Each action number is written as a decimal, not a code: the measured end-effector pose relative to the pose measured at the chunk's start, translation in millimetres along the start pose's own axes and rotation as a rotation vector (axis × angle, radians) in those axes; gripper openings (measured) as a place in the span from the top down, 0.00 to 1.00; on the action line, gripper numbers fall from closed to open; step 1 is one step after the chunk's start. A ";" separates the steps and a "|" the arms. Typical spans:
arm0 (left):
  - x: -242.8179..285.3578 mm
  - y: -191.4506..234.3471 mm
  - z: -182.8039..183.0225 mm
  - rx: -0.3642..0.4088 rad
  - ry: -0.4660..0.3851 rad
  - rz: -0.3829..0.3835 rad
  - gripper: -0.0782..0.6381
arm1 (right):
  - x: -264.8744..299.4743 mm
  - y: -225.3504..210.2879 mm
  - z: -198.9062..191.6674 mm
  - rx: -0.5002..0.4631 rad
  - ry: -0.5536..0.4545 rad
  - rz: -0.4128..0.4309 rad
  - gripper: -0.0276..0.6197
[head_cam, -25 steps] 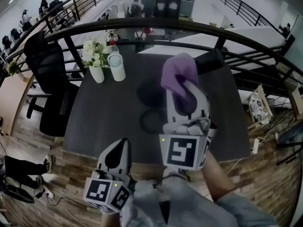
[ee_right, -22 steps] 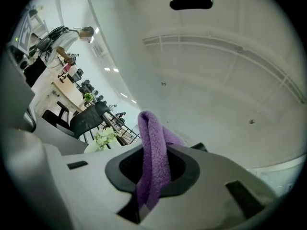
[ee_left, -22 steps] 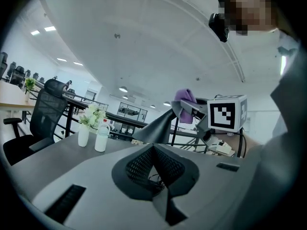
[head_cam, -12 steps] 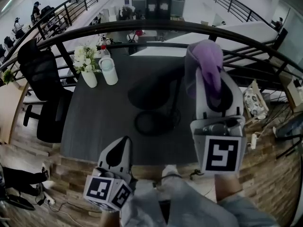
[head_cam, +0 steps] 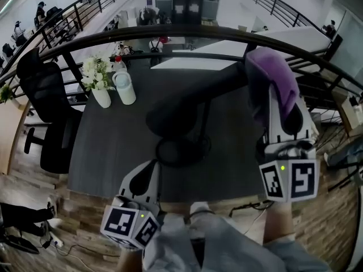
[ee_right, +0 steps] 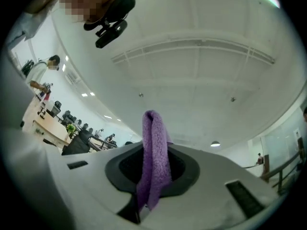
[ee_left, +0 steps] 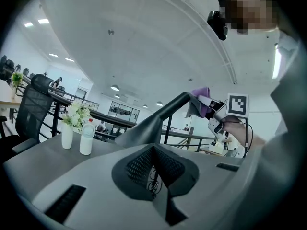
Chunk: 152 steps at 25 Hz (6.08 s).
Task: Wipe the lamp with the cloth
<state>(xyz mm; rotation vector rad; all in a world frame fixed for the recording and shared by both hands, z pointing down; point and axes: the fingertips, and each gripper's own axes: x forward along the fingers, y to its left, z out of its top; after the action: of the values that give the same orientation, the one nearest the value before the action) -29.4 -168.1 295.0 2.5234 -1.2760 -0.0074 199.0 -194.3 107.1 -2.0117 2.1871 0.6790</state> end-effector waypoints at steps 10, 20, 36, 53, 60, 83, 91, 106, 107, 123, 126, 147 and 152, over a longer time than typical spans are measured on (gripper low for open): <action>20.6 1.7 -3.5 -0.005 0.022 0.006 0.87 | 28.2 25.3 -69.0 0.192 0.099 0.225 0.87; 24.3 17.3 -4.0 -0.020 0.021 0.063 0.87 | 42.2 82.6 -118.0 0.247 0.161 0.511 0.87; 27.7 23.3 -14.6 -0.036 0.057 0.117 0.87 | 23.0 109.9 -200.3 0.303 0.341 0.670 0.87; 24.9 22.5 -23.9 -0.039 0.092 0.120 0.87 | -35.3 122.0 -299.1 0.230 0.589 0.543 0.87; 22.4 24.4 -25.0 -0.041 0.098 0.123 0.87 | -61.5 112.5 -334.9 0.191 0.688 0.431 0.87; -1.2 43.3 -35.6 -0.050 0.106 0.202 0.87 | -164.2 186.6 -407.3 0.157 1.061 0.394 0.87; -9.7 51.3 -38.2 -0.065 0.109 0.244 0.87 | -147.4 222.4 -401.0 0.149 1.047 0.487 0.87; -29.5 67.4 -40.9 -0.093 0.108 0.340 0.87 | -89.6 277.1 -414.8 0.102 1.027 0.561 0.87; -31.2 68.8 -41.2 -0.096 0.109 0.348 0.87 | -84.1 281.6 -414.9 0.094 1.019 0.567 0.87; -66.3 84.5 -41.8 -0.096 0.105 0.451 0.87 | -61.3 356.1 -397.9 0.099 0.897 0.765 0.87; -67.0 82.9 -39.3 -0.086 0.101 0.433 0.87 | -72.2 354.8 -392.2 0.128 0.898 0.773 0.87; -37.0 26.6 -29.8 0.002 0.121 0.134 0.87 | -110.3 232.8 -267.0 0.300 0.719 0.495 0.87; -31.0 14.1 -32.3 0.017 0.155 0.072 0.87 | -115.5 201.8 -237.3 0.292 0.676 0.418 0.87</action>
<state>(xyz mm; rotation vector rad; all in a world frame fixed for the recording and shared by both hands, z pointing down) -54.5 -142.7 325.5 2.4369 -1.3081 0.2111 72.5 -171.5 413.4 -1.8095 2.8919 -0.3664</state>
